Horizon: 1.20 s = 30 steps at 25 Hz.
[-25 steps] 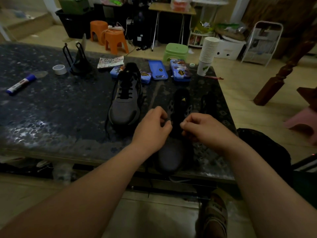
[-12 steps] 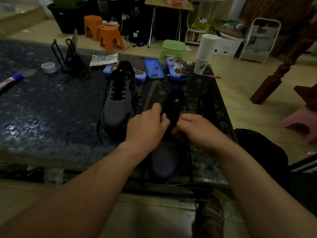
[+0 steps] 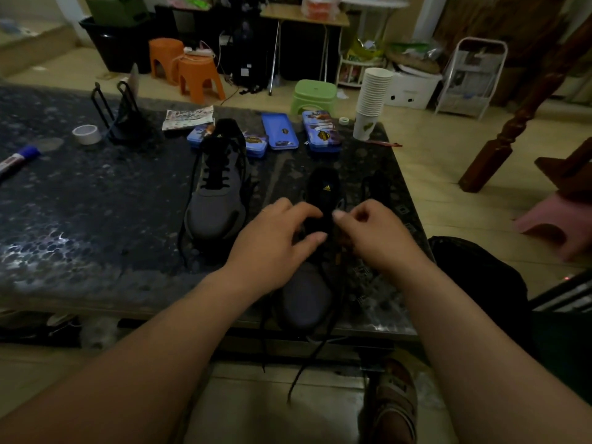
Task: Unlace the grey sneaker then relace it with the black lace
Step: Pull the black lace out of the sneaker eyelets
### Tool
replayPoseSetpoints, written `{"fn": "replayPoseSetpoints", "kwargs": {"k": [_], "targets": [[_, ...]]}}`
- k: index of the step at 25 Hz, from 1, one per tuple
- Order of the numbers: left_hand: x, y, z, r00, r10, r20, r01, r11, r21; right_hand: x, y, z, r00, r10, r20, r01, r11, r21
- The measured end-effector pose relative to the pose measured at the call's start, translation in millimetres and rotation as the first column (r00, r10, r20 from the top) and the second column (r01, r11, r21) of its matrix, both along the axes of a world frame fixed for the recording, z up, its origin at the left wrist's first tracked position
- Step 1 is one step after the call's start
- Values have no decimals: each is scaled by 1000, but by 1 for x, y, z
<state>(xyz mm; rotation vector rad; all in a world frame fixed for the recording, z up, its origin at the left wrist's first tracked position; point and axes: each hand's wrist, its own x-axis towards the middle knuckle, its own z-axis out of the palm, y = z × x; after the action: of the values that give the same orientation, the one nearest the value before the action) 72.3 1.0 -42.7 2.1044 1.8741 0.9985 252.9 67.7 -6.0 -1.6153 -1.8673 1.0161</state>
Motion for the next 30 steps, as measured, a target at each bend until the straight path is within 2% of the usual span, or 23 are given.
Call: {"fn": "replayPoseSetpoints", "kwargs": {"k": [2, 5, 7, 10, 14, 16, 20, 23, 25, 27, 28, 30], "targets": [[6, 2, 0, 994, 18, -112, -25, 998, -55, -8, 8, -8, 997, -74, -26, 73, 997, -18], [7, 7, 0, 995, 22, -100, -29, 997, -66, -15, 15, -6, 996, -72, 46, 72, 997, 5], [5, 10, -2, 998, 3, -57, -6, 998, -56, -12, 20, -3, 997, -61, -56, 58, 997, -51], [3, 16, -2, 999, -26, -27, 24, 998, -52, 0, 23, 1, 959, -42, -281, -30, 969, -246], [9, 23, 2, 986, -1, -169, -18, 994, -106, 9, 25, 0, 933, -6, -360, -114, 943, -311], [13, 27, 6, 986, 4, -166, -25, 992, -124, 9, 25, 0, 931, -3, -364, -109, 952, -286], [11, 34, 12, 997, -51, -50, 36, 966, -257, 3, 20, -2, 966, 9, -257, -55, 984, -170], [6, 35, 10, 983, -43, 177, 74, 982, -173, 0, 17, -1, 959, -43, -281, -8, 984, -178], [1, 30, 14, 900, -36, 434, 122, 977, -173, 1, 14, 2, 939, -75, -336, -6, 972, -235], [-3, 25, 19, 758, 4, 652, 194, 953, -232, 3, 13, 3, 940, -79, -332, -6, 969, -248], [-5, 23, 21, 658, 54, 751, 211, 944, -253, 3, 14, 2, 944, -79, -321, 0, 971, -241], [-11, 19, 28, 368, 165, 915, 200, 947, -252, 1, 14, 1, 951, -86, -297, 18, 974, -224]]}}
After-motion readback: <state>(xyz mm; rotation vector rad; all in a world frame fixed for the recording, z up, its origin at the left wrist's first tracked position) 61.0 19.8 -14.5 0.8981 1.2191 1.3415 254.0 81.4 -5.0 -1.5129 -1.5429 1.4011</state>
